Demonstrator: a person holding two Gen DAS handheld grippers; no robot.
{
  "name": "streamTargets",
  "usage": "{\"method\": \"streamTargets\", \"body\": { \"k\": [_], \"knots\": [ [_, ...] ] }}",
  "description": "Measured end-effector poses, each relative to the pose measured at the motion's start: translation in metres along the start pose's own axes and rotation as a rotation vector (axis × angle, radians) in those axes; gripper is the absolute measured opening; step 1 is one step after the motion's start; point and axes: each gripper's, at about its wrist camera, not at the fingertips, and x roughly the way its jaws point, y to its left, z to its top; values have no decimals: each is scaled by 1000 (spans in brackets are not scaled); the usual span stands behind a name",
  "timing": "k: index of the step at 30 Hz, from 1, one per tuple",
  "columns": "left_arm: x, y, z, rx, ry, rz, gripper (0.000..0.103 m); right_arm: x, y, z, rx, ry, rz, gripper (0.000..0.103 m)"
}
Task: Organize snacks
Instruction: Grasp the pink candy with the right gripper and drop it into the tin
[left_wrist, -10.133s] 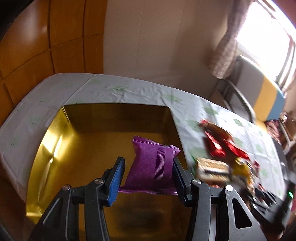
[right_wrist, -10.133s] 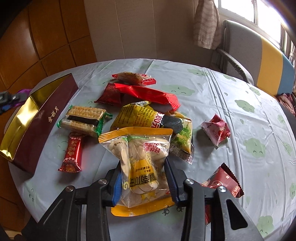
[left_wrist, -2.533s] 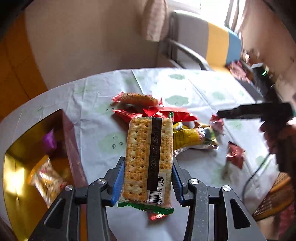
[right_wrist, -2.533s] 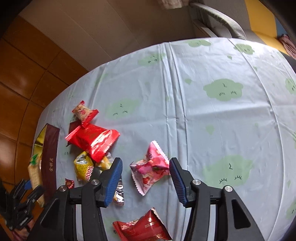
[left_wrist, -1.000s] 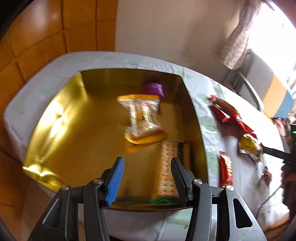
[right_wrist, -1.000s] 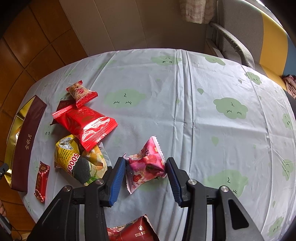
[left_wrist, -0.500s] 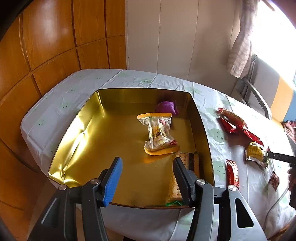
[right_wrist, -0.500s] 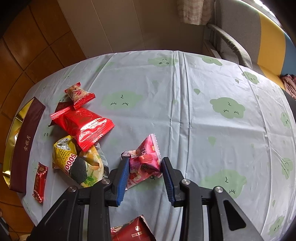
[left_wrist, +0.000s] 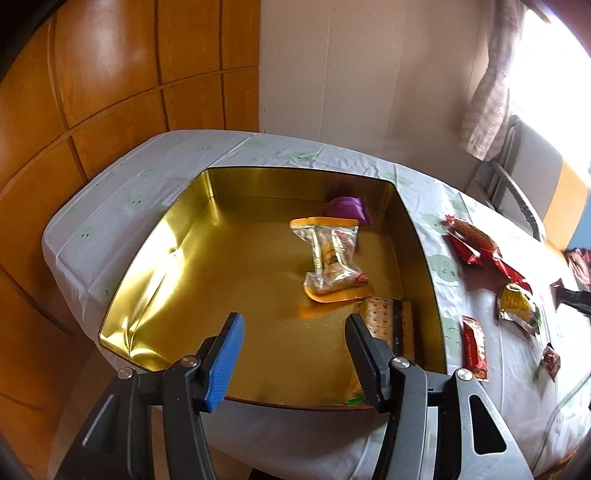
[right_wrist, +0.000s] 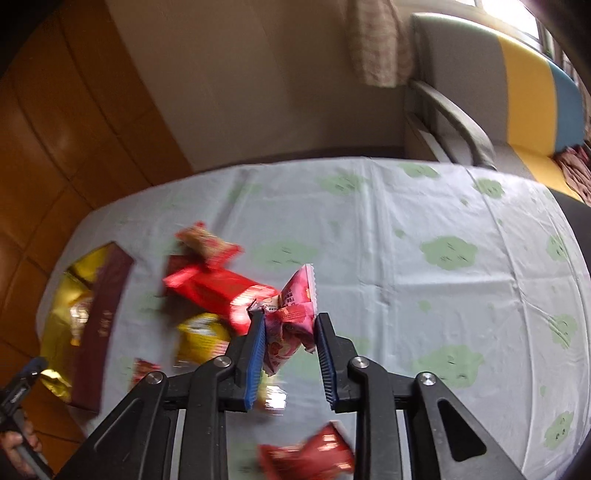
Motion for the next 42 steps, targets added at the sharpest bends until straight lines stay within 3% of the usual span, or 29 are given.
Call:
{"method": "streamTargets", "body": {
  "k": [8, 11, 15, 19, 25, 34, 42],
  "knots": [
    [1, 19, -1, -60, -4, 11, 58, 25, 160, -12, -226, 72, 310, 27],
    [-1, 30, -1, -83, -10, 20, 58, 43, 212, -20, -290, 115, 375, 27],
    [-2, 46, -3, -119, -16, 34, 58, 72, 262, -36, -355, 188, 409, 27],
    [-2, 60, -5, -147, -19, 45, 58, 102, 292, -51, -406, 263, 380, 33],
    [1, 69, -9, -163, -11, 51, 58, 114, 288, -58, -395, 268, 334, 41],
    [2, 55, -9, -123, -7, 39, 58, 68, 239, -44, -311, 145, 306, 41],
    [0, 29, -5, -33, 0, 13, 58, 37, 152, -38, -236, 104, 147, 41]
  ]
}}
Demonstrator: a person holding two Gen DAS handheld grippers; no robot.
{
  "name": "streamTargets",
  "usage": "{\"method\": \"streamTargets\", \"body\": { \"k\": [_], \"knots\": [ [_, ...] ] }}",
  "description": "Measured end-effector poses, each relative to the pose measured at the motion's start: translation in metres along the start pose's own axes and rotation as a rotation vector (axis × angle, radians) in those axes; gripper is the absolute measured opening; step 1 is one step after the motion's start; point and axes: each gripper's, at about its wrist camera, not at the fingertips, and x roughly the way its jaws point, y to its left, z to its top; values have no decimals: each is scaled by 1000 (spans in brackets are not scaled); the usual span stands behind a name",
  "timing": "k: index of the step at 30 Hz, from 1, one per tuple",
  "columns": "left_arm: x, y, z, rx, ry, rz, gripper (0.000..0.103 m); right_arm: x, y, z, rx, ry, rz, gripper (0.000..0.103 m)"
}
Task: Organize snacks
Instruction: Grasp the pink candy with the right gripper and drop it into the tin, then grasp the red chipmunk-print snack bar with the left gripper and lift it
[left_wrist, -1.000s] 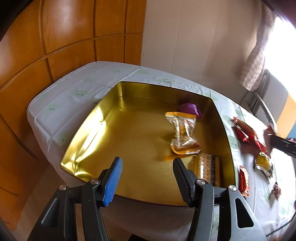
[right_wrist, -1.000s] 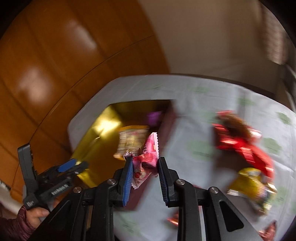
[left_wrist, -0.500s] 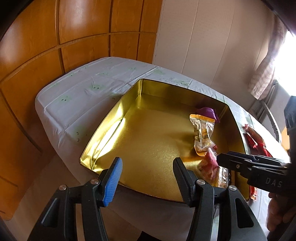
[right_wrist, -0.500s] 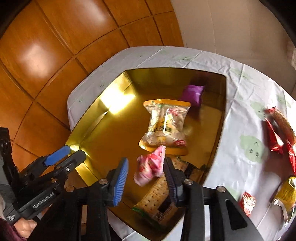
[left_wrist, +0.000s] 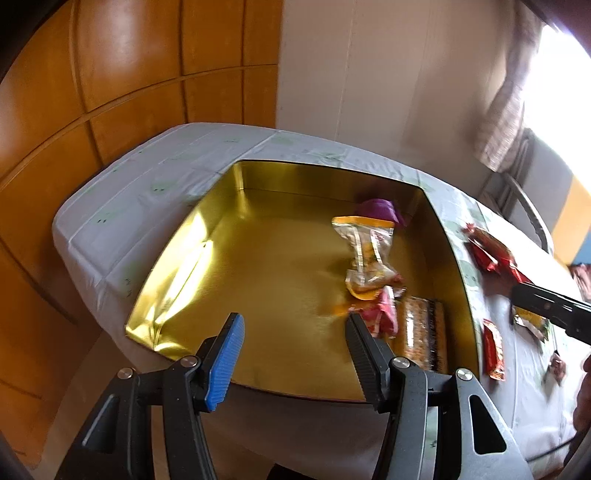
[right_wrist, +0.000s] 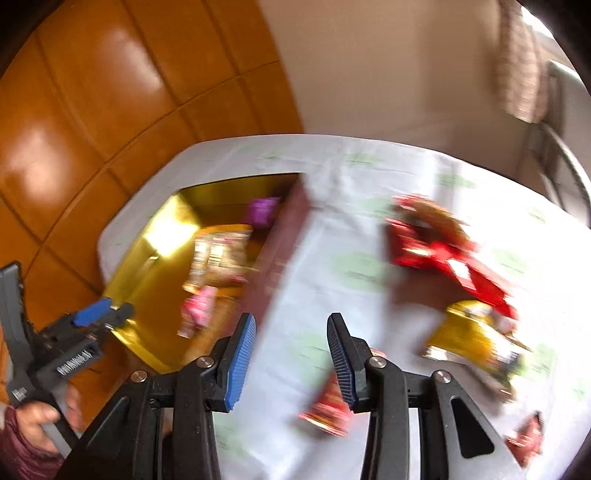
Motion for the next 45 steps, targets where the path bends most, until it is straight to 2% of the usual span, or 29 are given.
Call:
{"method": "streamTargets", "body": {
  "k": [8, 13, 17, 22, 27, 32, 37, 39, 45],
  "knots": [
    [-9, -42, 15, 111, -21, -70, 58, -40, -94, -15, 74, 0, -194, 41],
    [-14, -82, 29, 202, -14, -160, 58, -58, -145, -20, 111, 1, -266, 41],
    [-8, -116, 41, 236, 50, -263, 51, -63, -182, -25, 151, 12, -305, 41],
    [7, -163, 61, 255, 135, -369, 43, -63, -211, -38, 235, 3, -278, 41],
    [39, -219, 84, 259, 226, -408, 43, -67, -220, -39, 313, -2, -217, 41],
    [80, -256, 104, 217, 312, -404, 43, -73, -223, -36, 359, -30, -165, 41],
    [131, -282, 121, 124, 419, -384, 44, -75, -226, -34, 394, -45, -135, 41],
    [147, -287, 125, 92, 447, -377, 47, -75, -228, -33, 408, -52, -121, 41],
    [180, -310, 129, 81, 491, -321, 48, -75, -230, -32, 419, -54, -105, 41]
  ]
}}
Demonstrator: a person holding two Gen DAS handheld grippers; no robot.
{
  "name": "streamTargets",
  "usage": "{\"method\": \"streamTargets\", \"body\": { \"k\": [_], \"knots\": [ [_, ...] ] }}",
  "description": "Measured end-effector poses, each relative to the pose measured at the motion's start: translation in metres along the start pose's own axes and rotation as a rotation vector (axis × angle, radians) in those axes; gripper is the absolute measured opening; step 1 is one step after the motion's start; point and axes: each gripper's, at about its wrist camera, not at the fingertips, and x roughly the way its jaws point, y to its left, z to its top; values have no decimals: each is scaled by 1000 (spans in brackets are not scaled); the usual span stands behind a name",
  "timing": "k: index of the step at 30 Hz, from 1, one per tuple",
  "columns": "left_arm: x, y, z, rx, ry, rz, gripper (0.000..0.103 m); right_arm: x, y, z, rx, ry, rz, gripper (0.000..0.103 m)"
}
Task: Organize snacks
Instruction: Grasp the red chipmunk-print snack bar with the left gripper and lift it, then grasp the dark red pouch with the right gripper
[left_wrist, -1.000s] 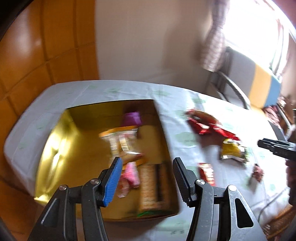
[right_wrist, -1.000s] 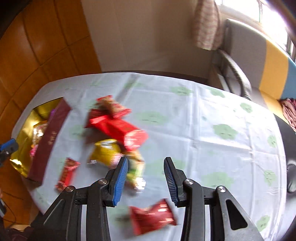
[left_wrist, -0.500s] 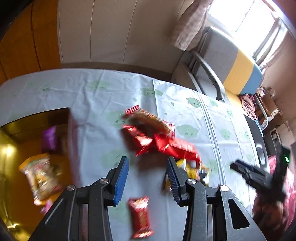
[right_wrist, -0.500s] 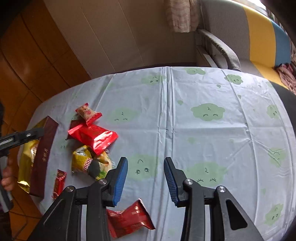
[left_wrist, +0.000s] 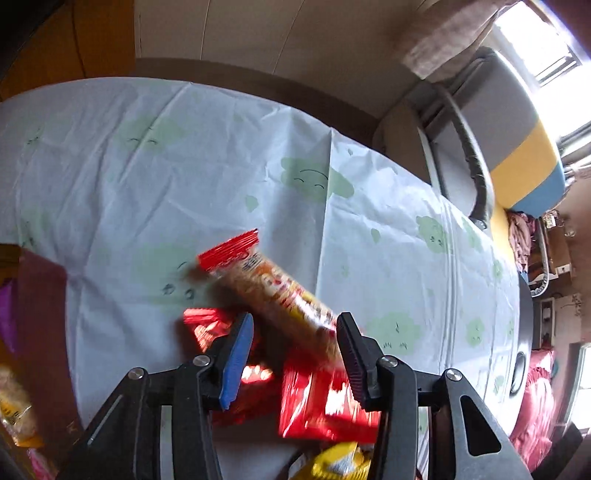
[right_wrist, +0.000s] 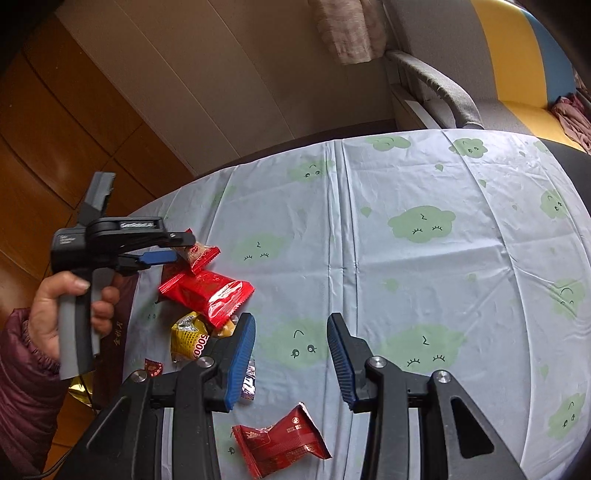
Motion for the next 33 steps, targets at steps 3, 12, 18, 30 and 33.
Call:
{"method": "streamTargets", "body": {
  "k": [3, 12, 18, 30, 33],
  "knots": [
    [11, -8, 5, 7, -3, 40, 54, 1, 3, 1, -20, -3, -6, 41],
    [4, -11, -4, 138, -85, 70, 29, 0, 1, 1, -30, -9, -30, 41],
    [-51, -5, -28, 225, -189, 20, 29, 2, -2, 0, -24, 0, -46, 41],
    [-98, 14, -182, 487, -225, -40, 29, 16, -5, -7, -31, 69, -79, 41],
    [-92, 14, -222, 561, -200, -47, 29, 26, -12, -13, 18, 127, -50, 41]
  ]
}}
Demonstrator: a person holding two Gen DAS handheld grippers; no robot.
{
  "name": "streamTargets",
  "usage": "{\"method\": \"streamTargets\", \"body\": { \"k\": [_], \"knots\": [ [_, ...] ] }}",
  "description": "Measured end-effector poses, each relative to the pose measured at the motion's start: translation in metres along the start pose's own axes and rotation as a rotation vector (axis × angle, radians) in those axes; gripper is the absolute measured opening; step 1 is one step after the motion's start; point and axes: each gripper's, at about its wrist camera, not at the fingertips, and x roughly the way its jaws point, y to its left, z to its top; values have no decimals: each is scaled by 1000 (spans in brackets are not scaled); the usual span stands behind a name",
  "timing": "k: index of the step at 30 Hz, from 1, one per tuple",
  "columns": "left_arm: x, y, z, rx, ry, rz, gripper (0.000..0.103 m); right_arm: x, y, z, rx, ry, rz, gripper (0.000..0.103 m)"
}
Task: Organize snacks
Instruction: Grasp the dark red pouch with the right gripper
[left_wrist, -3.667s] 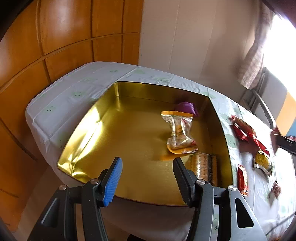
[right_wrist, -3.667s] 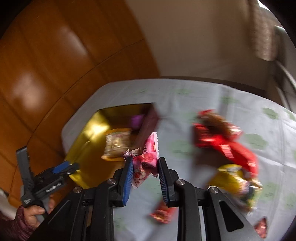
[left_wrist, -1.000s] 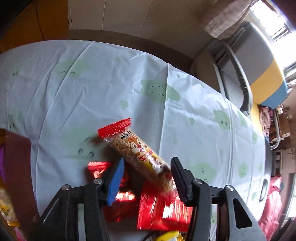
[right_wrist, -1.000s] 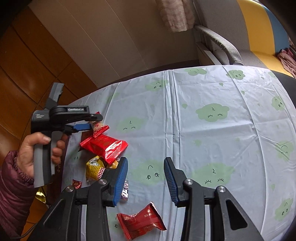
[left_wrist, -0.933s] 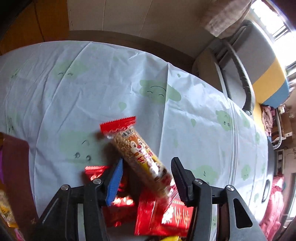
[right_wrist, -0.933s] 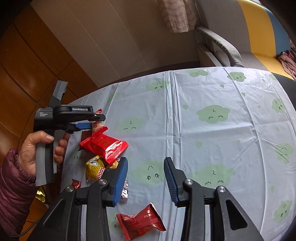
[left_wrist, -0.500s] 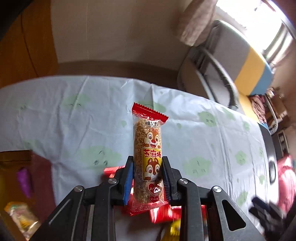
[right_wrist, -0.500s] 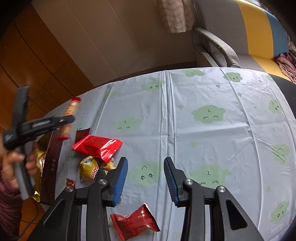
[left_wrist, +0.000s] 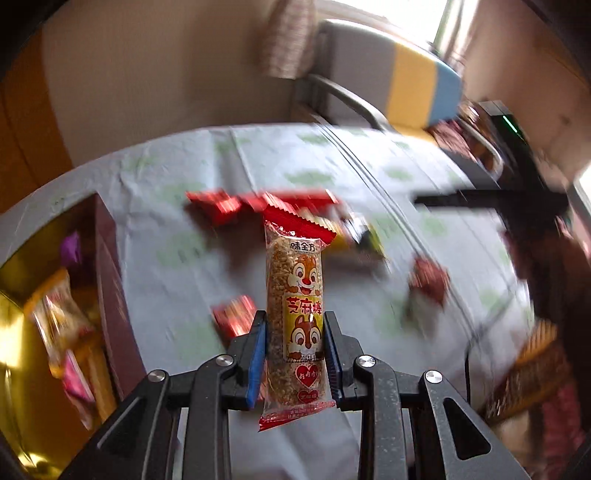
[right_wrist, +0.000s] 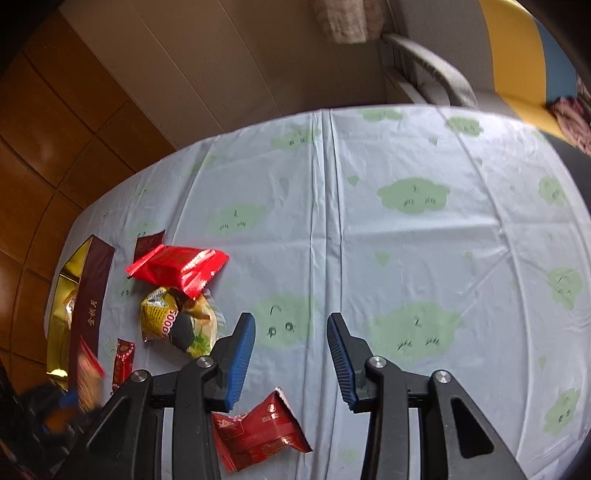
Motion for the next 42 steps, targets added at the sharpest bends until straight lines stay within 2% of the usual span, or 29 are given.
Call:
{"method": "streamTargets", "body": {
  "k": [3, 6, 9, 13, 15, 18, 21, 26, 27, 28, 29, 31, 33, 38, 42],
  "knots": [
    [9, -17, -27, 45, 47, -33, 29, -2, -2, -10, 49, 4, -44, 41],
    [14, -29, -43, 101, 56, -27, 29, -14, -2, -26, 134, -8, -26, 41],
    [18, -31, -43, 116, 58, -41, 29, -29, 2, -49, 192, -50, 4, 41],
    [26, -30, -47, 120, 65, -34, 29, -30, 7, -83, 258, -63, 56, 41],
    [27, -28, -52, 107, 74, -42, 29, -25, 7, -93, 292, -60, 76, 41],
    [29, -27, -53, 104, 63, -49, 29, -17, 7, -93, 322, -62, 56, 42],
    [28, -25, -55, 100, 56, -57, 29, -11, 13, -84, 318, -81, 13, 60],
    [26, -22, -60, 85, 50, -64, 29, 8, 34, -65, 206, -75, -111, 60],
    [25, -21, -60, 86, 48, -63, 29, 12, 38, -64, 171, -62, -130, 57],
    [25, -21, -61, 88, 47, -60, 29, 17, 45, -65, 125, -48, -156, 45],
    [26, -21, -62, 89, 47, -58, 29, 22, 49, -67, 87, -36, -181, 39],
    [25, -22, -63, 88, 45, -56, 29, 26, 62, -74, -25, -50, -255, 35],
    [25, -23, -63, 90, 44, -53, 29, 28, 69, -81, -103, -59, -287, 35],
    [23, -26, -65, 104, 35, -41, 29, 27, 60, -83, -117, -58, -211, 35],
    [19, -30, -67, 123, 18, -23, 29, 28, 62, -83, -154, -58, -204, 35]
  ]
}}
